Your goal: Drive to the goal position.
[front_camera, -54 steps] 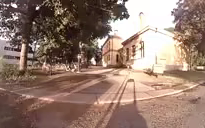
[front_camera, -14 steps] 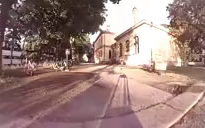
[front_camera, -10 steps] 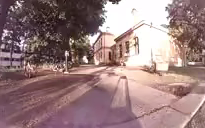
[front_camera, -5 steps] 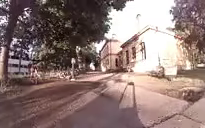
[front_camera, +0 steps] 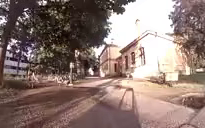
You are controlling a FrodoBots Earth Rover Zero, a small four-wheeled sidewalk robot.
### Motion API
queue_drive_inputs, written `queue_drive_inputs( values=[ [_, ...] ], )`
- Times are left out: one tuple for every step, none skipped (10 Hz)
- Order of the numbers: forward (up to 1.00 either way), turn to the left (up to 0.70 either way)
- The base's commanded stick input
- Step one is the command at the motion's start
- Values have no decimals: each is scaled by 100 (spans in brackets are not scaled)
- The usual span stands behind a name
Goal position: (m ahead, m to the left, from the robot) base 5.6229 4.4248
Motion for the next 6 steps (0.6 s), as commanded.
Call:
queue_drive_inputs(
  values=[
    [37,0],
    [37,0],
    [37,0],
    [37,0],
    [37,0],
    [37,0]
  ],
)
